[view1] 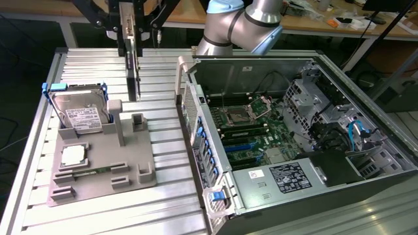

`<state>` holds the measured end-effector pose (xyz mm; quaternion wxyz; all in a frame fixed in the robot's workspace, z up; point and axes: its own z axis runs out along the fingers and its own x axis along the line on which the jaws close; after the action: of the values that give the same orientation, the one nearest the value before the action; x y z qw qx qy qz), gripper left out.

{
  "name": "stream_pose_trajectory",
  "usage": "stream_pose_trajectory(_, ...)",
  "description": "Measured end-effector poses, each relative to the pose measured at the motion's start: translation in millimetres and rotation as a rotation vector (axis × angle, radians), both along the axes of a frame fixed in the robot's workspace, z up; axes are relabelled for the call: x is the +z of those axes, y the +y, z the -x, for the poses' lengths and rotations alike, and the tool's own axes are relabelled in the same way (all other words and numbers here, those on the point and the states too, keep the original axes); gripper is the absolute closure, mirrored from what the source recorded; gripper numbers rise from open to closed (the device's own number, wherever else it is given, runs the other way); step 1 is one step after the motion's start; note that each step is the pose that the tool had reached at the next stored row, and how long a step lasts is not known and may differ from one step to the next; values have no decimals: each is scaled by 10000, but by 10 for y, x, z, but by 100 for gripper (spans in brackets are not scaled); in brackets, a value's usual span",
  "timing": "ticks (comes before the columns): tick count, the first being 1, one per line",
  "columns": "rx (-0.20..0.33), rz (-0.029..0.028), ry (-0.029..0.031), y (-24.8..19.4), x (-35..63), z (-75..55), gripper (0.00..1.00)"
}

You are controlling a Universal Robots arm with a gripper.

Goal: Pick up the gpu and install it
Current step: 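Pick up the gpu and move the gpu toward the slot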

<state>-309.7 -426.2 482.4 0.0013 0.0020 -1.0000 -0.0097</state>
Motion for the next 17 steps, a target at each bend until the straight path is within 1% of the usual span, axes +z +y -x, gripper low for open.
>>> stream_pose_trajectory(2, 0, 0, 0, 0, 0, -25, 73)
stream_pose_trajectory(4, -2, 1, 1, 0, 0, -78, 73)
stream_pose_trajectory(17, -2, 1, 1, 0, -4, -558, 73)
